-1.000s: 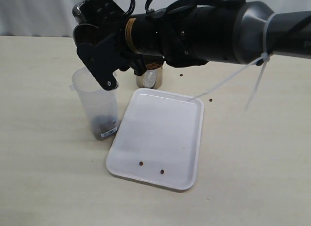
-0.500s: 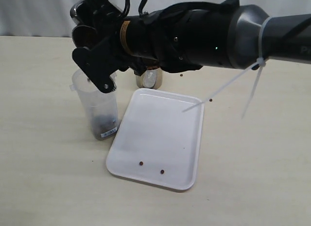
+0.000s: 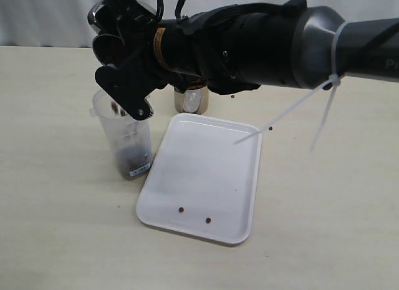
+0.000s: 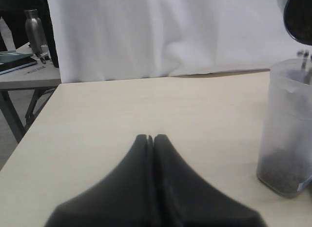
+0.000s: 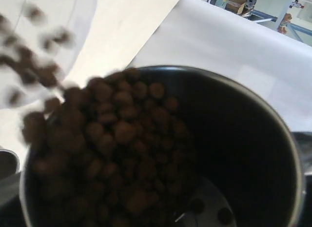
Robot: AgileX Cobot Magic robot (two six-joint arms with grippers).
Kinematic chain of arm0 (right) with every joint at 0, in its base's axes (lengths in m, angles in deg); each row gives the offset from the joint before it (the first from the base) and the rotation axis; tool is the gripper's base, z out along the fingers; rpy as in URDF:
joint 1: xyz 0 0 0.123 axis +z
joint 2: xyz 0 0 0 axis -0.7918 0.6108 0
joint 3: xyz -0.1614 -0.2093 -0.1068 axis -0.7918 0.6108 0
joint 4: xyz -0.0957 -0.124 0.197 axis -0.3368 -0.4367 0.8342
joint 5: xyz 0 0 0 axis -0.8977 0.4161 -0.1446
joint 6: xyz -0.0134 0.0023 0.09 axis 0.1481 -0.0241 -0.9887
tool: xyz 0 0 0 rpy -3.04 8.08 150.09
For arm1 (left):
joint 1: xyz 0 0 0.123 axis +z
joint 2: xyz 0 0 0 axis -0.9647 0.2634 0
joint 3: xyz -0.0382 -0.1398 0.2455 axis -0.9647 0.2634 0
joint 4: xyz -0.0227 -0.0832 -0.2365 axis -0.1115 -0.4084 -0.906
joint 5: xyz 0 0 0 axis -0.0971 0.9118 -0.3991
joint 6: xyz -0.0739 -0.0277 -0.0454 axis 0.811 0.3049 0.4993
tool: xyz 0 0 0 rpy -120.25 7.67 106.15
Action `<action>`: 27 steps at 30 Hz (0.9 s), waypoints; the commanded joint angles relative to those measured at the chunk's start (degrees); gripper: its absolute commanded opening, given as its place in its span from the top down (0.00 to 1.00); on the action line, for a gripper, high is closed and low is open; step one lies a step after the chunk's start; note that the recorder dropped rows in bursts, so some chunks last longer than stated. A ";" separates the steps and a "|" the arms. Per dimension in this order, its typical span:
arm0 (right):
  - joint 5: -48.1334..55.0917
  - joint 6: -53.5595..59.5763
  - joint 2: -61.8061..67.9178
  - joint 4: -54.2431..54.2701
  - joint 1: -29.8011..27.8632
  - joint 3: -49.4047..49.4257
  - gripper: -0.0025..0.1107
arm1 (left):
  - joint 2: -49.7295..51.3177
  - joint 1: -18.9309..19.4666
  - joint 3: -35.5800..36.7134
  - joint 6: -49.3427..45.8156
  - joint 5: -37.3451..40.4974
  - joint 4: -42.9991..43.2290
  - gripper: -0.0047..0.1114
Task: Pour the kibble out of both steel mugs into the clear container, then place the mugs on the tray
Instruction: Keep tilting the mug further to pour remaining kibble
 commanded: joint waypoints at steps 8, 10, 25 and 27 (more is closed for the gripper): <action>-0.88 0.54 -0.42 -2.10 0.04 -0.02 0.93 | 0.28 0.09 -0.34 0.13 -0.66 -0.08 0.96; -0.87 0.54 -0.42 -2.35 0.04 -0.02 0.93 | 0.28 0.09 -0.34 0.13 -0.66 -0.08 0.96; -0.87 0.54 -0.42 -3.25 0.04 -0.02 0.93 | 0.28 0.09 -0.34 0.13 -0.66 -0.08 0.96; -0.87 0.54 -0.42 -3.25 0.04 -0.02 0.93 | 0.28 0.09 -0.34 0.13 -0.66 -0.08 0.96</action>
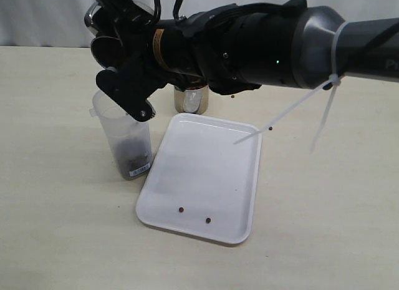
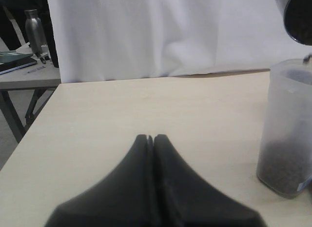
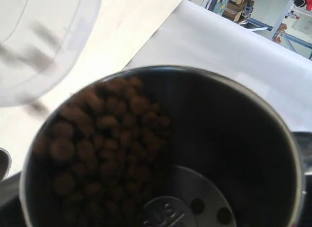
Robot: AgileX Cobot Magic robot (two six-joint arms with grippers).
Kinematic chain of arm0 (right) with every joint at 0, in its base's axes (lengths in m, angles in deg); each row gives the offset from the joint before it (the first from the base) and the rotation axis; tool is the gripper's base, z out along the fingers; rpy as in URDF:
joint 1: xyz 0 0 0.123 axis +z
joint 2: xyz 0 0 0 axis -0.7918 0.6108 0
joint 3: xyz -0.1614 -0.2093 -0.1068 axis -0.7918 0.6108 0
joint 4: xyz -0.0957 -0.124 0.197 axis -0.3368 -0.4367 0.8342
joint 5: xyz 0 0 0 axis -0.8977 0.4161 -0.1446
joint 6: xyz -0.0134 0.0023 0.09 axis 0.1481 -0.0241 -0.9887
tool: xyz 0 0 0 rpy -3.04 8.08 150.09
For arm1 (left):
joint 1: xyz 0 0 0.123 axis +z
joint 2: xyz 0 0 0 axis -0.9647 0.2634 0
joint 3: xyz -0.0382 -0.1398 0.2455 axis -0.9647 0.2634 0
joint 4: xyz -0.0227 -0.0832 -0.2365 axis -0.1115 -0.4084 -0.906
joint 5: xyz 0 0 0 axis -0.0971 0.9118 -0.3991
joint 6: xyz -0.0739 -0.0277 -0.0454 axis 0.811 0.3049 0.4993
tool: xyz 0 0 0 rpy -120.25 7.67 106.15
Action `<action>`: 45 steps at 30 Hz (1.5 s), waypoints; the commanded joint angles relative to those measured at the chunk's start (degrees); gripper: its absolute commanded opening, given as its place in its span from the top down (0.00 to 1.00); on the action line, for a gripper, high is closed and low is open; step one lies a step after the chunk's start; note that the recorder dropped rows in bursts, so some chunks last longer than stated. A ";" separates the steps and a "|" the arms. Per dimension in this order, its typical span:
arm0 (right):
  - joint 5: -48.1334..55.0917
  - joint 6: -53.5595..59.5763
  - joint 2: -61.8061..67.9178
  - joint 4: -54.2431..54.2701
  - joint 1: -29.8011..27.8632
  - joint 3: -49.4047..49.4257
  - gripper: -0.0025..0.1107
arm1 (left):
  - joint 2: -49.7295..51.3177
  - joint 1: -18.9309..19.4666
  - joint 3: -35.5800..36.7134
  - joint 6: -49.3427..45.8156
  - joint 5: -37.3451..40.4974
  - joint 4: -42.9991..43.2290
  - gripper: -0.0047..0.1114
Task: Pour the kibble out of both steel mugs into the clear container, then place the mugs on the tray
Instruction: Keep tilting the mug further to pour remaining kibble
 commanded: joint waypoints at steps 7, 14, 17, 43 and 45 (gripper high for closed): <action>-0.16 0.54 -0.42 -0.51 0.04 -0.02 0.93 | 0.28 0.09 -0.34 0.13 -0.66 -0.08 0.96; -0.18 2.58 -0.42 -0.51 0.04 -0.02 0.93 | 0.28 0.09 -0.34 0.13 -0.66 -0.08 0.96; -0.18 3.47 -0.42 -0.51 0.04 -0.02 0.93 | 0.28 0.09 -0.34 0.13 -0.66 0.03 0.96; 3.90 3.38 -0.42 -0.51 2.06 -0.02 0.93 | 0.28 0.09 -0.34 0.13 -0.66 0.03 0.96; 3.90 3.38 -0.42 -0.51 2.06 -0.02 0.93 | 0.28 0.09 -0.34 0.13 -0.66 0.03 0.96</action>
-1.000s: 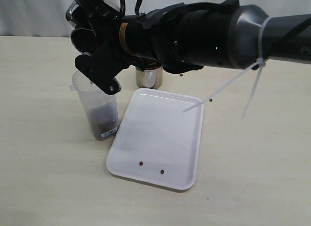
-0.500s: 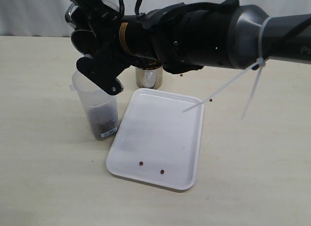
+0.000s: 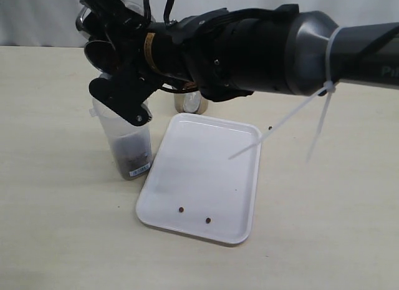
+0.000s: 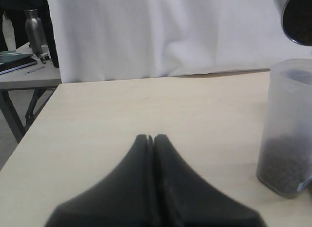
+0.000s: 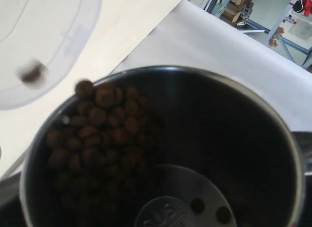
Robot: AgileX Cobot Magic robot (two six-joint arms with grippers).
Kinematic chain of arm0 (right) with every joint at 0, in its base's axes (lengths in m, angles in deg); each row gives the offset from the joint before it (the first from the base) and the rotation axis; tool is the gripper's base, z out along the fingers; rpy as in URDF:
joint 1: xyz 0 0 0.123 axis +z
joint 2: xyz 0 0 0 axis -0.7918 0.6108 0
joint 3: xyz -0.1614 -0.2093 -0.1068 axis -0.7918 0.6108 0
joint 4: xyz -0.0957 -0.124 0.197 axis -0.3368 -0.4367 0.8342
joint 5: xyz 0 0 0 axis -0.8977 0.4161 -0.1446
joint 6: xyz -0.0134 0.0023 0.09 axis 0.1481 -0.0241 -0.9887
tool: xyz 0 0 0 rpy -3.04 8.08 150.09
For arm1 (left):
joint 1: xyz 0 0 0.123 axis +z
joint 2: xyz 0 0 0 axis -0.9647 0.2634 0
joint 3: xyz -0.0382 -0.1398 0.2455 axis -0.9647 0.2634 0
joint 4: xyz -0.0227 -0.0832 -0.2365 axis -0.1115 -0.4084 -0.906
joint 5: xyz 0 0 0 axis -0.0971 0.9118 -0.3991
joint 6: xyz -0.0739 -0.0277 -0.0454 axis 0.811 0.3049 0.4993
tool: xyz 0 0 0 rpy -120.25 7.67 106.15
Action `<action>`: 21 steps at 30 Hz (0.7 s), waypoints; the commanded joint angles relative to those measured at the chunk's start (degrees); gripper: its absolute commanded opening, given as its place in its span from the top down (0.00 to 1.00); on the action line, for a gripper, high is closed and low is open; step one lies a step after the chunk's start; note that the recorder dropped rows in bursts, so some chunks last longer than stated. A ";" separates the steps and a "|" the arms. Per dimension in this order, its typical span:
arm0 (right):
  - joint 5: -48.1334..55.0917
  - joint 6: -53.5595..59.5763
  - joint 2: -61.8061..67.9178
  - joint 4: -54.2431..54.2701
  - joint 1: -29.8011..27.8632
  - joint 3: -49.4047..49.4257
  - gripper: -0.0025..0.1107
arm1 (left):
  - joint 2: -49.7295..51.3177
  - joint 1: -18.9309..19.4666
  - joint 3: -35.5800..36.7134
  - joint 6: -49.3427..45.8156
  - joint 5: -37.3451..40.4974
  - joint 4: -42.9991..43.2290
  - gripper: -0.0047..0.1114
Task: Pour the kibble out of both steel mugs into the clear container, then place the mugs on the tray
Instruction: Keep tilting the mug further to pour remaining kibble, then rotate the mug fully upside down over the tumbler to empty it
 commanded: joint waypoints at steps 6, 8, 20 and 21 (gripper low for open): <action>0.98 0.24 -0.42 -0.29 0.02 -0.02 0.93 | 0.28 0.09 -0.34 0.13 -0.66 -0.09 0.96; 0.98 0.29 -0.42 -0.29 0.02 0.40 0.93 | 0.28 0.09 -0.34 0.13 -0.66 -0.09 0.96; 4.88 0.29 -0.42 -0.29 2.09 1.30 0.93 | 0.28 0.09 -0.34 0.13 -0.66 -0.09 0.96; 5.18 0.29 -0.42 -0.29 2.53 1.30 0.93 | 0.28 0.09 -0.34 0.13 -0.66 -0.09 0.96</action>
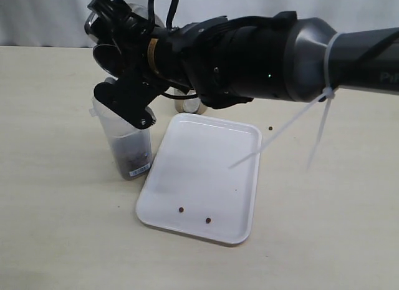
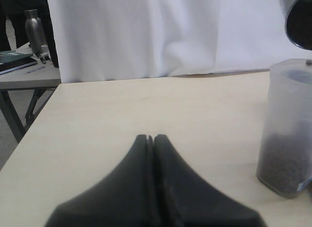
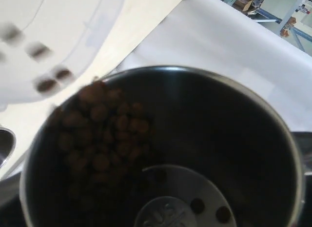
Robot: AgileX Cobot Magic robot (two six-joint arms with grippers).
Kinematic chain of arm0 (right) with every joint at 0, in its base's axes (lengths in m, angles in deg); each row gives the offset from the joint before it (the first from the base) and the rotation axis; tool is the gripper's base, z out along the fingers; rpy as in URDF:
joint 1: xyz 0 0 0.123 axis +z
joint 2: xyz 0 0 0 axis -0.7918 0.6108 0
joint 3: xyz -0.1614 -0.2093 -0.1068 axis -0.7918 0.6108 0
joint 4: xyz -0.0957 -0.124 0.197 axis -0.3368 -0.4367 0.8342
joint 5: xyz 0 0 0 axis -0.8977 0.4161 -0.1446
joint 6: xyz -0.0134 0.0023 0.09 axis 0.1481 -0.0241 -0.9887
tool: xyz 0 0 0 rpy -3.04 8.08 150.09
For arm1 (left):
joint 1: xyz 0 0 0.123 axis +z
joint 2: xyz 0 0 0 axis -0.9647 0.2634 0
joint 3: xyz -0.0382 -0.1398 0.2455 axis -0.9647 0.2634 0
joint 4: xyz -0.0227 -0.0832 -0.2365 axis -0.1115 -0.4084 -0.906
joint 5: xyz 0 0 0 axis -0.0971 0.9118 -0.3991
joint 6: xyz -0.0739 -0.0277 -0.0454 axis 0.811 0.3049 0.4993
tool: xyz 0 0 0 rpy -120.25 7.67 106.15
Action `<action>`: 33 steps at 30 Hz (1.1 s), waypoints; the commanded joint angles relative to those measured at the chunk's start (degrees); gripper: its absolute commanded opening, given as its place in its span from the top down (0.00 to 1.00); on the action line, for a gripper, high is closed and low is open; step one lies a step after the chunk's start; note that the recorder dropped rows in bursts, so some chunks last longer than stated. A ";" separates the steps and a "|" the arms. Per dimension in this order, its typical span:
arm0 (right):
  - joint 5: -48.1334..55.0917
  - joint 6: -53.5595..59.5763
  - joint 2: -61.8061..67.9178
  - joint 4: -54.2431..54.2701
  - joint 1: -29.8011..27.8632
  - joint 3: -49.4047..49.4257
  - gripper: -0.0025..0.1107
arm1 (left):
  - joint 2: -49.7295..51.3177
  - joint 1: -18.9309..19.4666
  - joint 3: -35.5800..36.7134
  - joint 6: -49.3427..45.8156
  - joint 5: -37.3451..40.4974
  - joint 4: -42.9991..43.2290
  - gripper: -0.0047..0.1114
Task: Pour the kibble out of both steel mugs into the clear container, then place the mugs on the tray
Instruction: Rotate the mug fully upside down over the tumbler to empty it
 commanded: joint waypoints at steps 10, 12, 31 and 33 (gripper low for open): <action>3.84 1.01 -0.42 -0.29 2.55 -0.03 0.93 | 0.28 0.09 -0.34 0.13 -0.66 -0.09 0.96; 3.84 2.74 -0.42 -0.29 3.13 -0.03 0.93 | 0.28 0.09 -0.34 0.13 -0.66 -0.09 0.96; 7.54 8.04 -0.42 -0.29 5.17 -0.03 0.93 | 0.28 0.09 -0.34 0.13 -0.66 -0.09 0.96; 7.65 8.68 -0.42 -0.29 5.17 -0.03 0.93 | 0.28 0.09 -0.34 0.13 -0.66 -0.09 0.96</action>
